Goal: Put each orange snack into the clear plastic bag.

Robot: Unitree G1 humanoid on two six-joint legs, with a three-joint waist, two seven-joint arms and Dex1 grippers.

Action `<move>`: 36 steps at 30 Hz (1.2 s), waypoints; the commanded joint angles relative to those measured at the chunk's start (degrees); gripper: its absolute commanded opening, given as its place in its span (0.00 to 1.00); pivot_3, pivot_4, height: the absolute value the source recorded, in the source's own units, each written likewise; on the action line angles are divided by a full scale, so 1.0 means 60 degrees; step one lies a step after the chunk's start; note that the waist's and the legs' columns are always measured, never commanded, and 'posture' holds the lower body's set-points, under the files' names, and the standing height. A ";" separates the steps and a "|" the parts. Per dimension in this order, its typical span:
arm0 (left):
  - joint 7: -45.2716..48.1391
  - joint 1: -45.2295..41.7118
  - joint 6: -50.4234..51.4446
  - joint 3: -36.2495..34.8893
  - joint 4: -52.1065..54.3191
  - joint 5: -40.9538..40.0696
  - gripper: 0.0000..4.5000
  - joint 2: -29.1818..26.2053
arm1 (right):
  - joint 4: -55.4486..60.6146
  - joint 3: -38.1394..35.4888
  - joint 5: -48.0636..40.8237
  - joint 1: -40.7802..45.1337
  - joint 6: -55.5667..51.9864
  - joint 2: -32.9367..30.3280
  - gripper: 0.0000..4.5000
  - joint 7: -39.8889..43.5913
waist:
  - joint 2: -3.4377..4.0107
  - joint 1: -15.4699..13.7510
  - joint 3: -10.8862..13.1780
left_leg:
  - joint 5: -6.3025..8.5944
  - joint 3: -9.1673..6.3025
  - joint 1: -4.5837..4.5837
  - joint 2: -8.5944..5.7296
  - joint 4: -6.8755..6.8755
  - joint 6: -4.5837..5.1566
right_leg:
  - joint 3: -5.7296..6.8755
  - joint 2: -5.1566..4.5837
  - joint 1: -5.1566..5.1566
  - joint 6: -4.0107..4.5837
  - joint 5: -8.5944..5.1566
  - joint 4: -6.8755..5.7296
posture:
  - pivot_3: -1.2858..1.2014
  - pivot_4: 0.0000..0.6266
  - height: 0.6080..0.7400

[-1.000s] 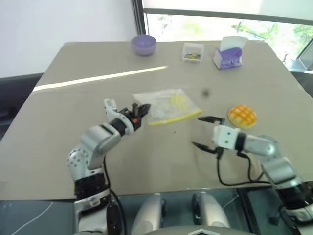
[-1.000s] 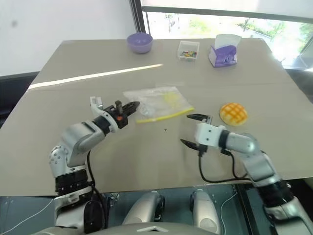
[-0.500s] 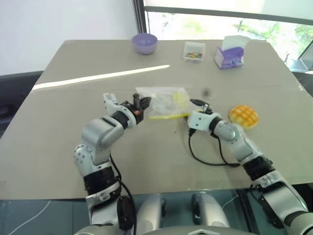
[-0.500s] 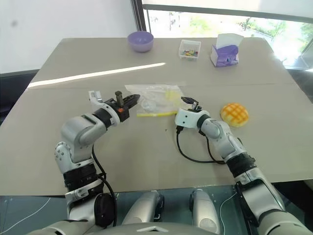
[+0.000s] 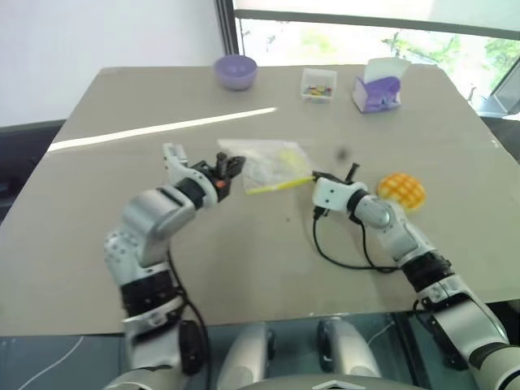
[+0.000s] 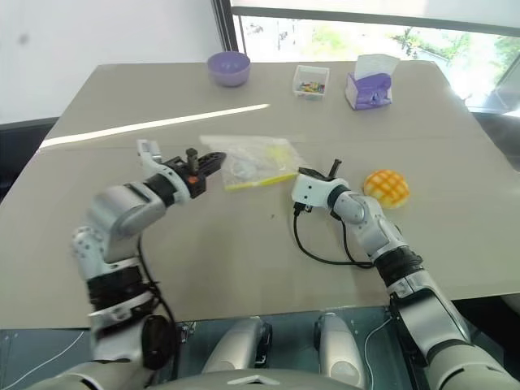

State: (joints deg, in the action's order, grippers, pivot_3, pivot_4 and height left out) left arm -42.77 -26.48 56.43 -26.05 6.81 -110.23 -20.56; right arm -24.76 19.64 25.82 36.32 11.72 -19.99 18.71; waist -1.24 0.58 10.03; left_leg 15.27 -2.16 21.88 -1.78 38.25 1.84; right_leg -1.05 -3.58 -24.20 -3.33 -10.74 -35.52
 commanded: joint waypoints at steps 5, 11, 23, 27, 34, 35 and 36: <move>0.7775 0.1570 0.0042 0.2011 0.2044 0.6247 0.57 -0.5477 | 0.0235 -0.0307 -0.0336 0.1162 -0.0368 -0.0287 0.00 0.0811 | 0.0003 0.0164 0.0022 | 0.0000 0.0013 0.0014 -0.0002 -0.0031 0.0000 | -0.0008 0.0009 -0.0034 0.0003 -0.0003 -0.0010 | 0.52 0.24 1.00; 1.1631 0.2324 -0.3491 0.3465 0.3847 1.0657 0.57 -0.6914 | 0.0393 -0.0202 -0.0309 0.1571 -0.1115 0.0070 0.00 0.1322 | 0.0013 0.0155 0.0029 | -0.0004 0.0031 0.0057 0.0015 -0.0087 -0.0007 | -0.0022 -0.0005 -0.0098 0.0008 -0.0005 0.0024 | 0.52 0.24 1.00; 1.1872 0.1380 -0.3294 0.5164 0.4149 1.3401 0.57 -0.5674 | 0.1058 -0.0043 -0.0248 0.1760 -0.2111 0.0461 0.00 0.1684 | 0.0011 0.0218 0.0027 | -0.0010 0.0043 0.0170 0.0025 -0.0132 -0.0014 | -0.0032 -0.0015 -0.0227 0.0016 -0.0007 0.0018 | 0.52 0.24 1.00; 1.2097 0.1045 -0.3179 0.5487 0.3852 1.4053 0.57 -0.5418 | 0.1315 0.0008 -0.0235 0.1739 -0.2337 0.0580 0.00 0.1742 | 0.0011 0.0255 0.0027 | -0.0010 0.0044 0.0165 0.0022 -0.0128 -0.0014 | -0.0033 -0.0013 -0.0227 0.0015 -0.0006 0.0004 | 0.52 0.24 1.00; 1.2318 0.0781 -0.2991 0.5741 0.3335 1.4931 0.21 -0.5032 | 0.1704 0.0063 -0.0222 0.1648 -0.2617 0.0652 0.00 0.1779 | 0.0011 0.0283 0.0027 | -0.0011 0.0046 0.0163 0.0021 -0.0118 -0.0014 | -0.0034 -0.0011 -0.0230 0.0015 -0.0006 -0.0017 | 0.52 0.24 1.00; 1.2375 0.0783 -0.3008 0.5754 0.3287 1.5029 0.12 -0.4993 | 0.1748 0.0074 -0.0223 0.1632 -0.2642 0.0649 0.00 0.1781 | 0.0011 0.0282 0.0027 | -0.0011 0.0045 0.0163 0.0021 -0.0115 -0.0014 | -0.0034 -0.0011 -0.0229 0.0015 -0.0006 -0.0020 | 0.52 0.24 1.00; 1.2418 0.0760 -0.3023 0.5766 0.3211 1.5132 0.03 -0.4934 | 0.1778 0.0081 -0.0226 0.1621 -0.2657 0.0645 0.00 0.1781 | 0.0011 0.0282 0.0027 | -0.0011 0.0045 0.0163 0.0021 -0.0111 -0.0014 | -0.0034 -0.0011 -0.0229 0.0015 -0.0006 -0.0024 | 0.52 0.24 1.00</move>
State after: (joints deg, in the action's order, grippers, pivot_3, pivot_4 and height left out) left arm 31.21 -21.00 38.58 9.24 25.74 -20.79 -50.29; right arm -17.07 20.37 24.49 45.51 -4.15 -16.31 29.48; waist -1.18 2.28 10.19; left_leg 15.20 -1.89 22.86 -1.65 37.61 1.76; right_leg -1.26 -3.65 -25.58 -3.24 -10.78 -35.70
